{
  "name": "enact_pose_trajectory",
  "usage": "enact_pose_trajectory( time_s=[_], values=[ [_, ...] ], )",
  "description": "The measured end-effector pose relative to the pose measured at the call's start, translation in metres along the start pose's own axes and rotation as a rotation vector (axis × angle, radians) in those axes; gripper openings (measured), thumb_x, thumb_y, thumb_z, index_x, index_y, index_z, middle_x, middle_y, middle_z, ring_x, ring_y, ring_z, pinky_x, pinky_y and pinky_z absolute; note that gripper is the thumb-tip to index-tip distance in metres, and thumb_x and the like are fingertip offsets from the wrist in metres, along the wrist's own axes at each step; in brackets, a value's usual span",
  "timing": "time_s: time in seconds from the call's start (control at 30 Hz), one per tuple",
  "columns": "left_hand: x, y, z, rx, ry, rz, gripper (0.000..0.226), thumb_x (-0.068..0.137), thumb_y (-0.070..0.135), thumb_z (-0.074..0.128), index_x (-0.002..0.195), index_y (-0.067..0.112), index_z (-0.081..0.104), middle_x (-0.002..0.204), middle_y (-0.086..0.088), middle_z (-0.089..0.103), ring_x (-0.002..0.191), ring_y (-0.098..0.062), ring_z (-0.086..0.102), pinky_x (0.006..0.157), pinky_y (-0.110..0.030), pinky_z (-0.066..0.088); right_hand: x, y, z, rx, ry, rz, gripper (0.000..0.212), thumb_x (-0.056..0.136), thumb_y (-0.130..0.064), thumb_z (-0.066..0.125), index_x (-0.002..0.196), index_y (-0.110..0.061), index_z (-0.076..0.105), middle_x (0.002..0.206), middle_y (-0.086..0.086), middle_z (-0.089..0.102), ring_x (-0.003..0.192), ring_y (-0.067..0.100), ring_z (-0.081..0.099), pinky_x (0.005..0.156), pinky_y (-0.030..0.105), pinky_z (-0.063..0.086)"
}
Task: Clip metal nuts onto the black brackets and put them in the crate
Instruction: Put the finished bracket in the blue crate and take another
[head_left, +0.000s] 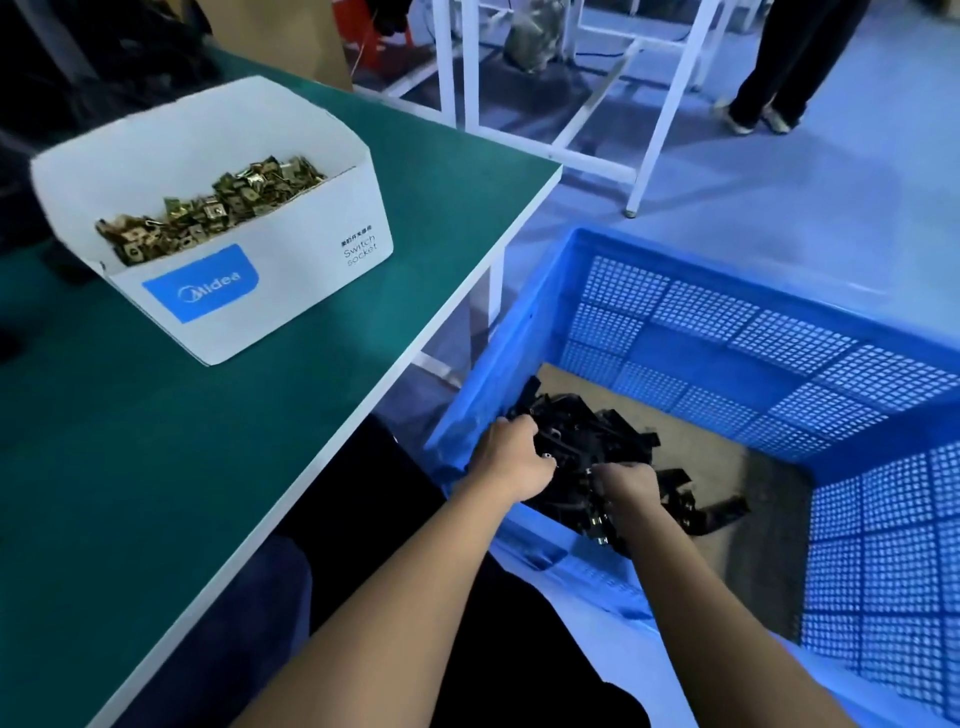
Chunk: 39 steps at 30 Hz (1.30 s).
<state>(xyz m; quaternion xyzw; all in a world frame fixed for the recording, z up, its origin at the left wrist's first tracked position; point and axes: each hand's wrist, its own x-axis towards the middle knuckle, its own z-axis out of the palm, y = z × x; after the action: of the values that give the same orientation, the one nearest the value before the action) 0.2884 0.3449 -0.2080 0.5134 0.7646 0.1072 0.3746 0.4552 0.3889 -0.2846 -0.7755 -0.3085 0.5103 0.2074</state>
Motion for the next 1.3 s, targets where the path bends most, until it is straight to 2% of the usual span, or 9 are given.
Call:
enact_pose_trajectory(
  time_s=[0.07,0.2,0.37,0.5,0.67,0.83,1.03,1.2,1.3],
  values=[
    [0.000,0.009,-0.012,-0.038,0.080,0.073,0.032,0.092,0.028,0.068,0.122,0.018,0.065,0.128,-0.005,0.061,0.121,-0.027,0.059,0.098,-0.036,0.050,-0.014,-0.020,0.001,-0.041,0.031,-0.110,0.005,0.085,-0.011,0.073,0.085,-0.007,0.071,0.079,0.014,0.070,0.069,0.029,0.066,0.067,0.040,0.055],
    [-0.012,0.047,-0.057,-0.192,0.334,0.305,0.020,0.089,0.011,0.065,0.106,0.018,0.072,0.114,-0.001,0.070,0.104,-0.022,0.067,0.095,-0.038,0.054,-0.064,-0.094,0.001,-0.161,0.082,-0.522,0.014,0.087,-0.021,0.072,0.099,-0.015,0.076,0.094,0.003,0.077,0.089,0.019,0.070,0.082,0.031,0.054],
    [-0.059,0.076,-0.149,-0.393,0.727,0.623,0.017,0.083,0.004,0.062,0.089,0.016,0.073,0.092,0.006,0.072,0.082,-0.015,0.068,0.078,-0.037,0.056,-0.173,-0.198,0.001,-0.026,0.112,-1.059,0.007,0.087,-0.016,0.067,0.088,-0.017,0.074,0.076,-0.010,0.071,0.068,-0.001,0.063,0.066,0.020,0.049],
    [-0.111,0.050,-0.218,-0.538,0.983,0.716,0.015,0.083,0.002,0.061,0.088,0.012,0.072,0.087,0.007,0.072,0.076,-0.008,0.067,0.071,-0.027,0.055,-0.263,-0.239,0.027,0.031,0.005,-1.332,0.009,0.088,-0.013,0.066,0.088,-0.016,0.074,0.078,-0.009,0.072,0.072,0.006,0.067,0.069,0.027,0.055],
    [-0.171,-0.048,-0.271,-0.609,1.259,0.466,0.013,0.083,0.000,0.062,0.084,0.010,0.070,0.079,0.009,0.070,0.059,-0.005,0.063,0.059,-0.022,0.047,-0.355,-0.230,0.116,-0.026,-0.329,-1.518,0.010,0.087,-0.012,0.064,0.089,-0.017,0.073,0.075,-0.004,0.073,0.070,0.016,0.071,0.070,0.041,0.058],
    [-0.236,-0.165,-0.291,-0.531,1.499,0.064,0.012,0.080,0.006,0.064,0.083,0.013,0.072,0.076,0.011,0.069,0.074,-0.004,0.063,0.072,-0.026,0.052,-0.433,-0.183,0.224,-0.295,-0.617,-1.623,0.016,0.089,-0.013,0.062,0.095,-0.024,0.072,0.086,-0.007,0.074,0.086,0.014,0.071,0.084,0.038,0.056],
    [-0.312,-0.293,-0.291,-0.444,1.668,-0.392,0.013,0.083,0.012,0.063,0.087,0.017,0.073,0.083,0.005,0.072,0.083,-0.015,0.066,0.079,-0.033,0.052,-0.521,-0.118,0.330,-0.618,-0.907,-1.761,0.018,0.089,-0.016,0.067,0.103,-0.025,0.075,0.095,-0.003,0.073,0.089,0.019,0.068,0.076,0.035,0.056],
    [-0.345,-0.343,-0.292,-0.566,1.851,-0.555,0.011,0.084,0.006,0.061,0.087,0.014,0.068,0.083,0.009,0.067,0.084,-0.014,0.064,0.087,-0.034,0.052,-0.568,-0.088,0.398,-0.971,-0.836,-1.978,0.070,0.089,-0.007,0.071,0.149,-0.031,0.043,0.140,0.011,0.041,0.128,0.034,0.041,0.093,0.044,0.052],
    [-0.348,-0.352,-0.292,-0.566,1.837,-0.574,0.021,0.081,0.002,0.059,0.095,0.014,0.067,0.094,0.004,0.067,0.092,-0.018,0.062,0.091,-0.039,0.050,-0.572,-0.089,0.414,-1.011,-0.779,-2.037,0.064,0.088,-0.006,0.070,0.145,-0.026,0.049,0.138,0.013,0.036,0.123,0.036,0.044,0.092,0.047,0.052]
  ],
)
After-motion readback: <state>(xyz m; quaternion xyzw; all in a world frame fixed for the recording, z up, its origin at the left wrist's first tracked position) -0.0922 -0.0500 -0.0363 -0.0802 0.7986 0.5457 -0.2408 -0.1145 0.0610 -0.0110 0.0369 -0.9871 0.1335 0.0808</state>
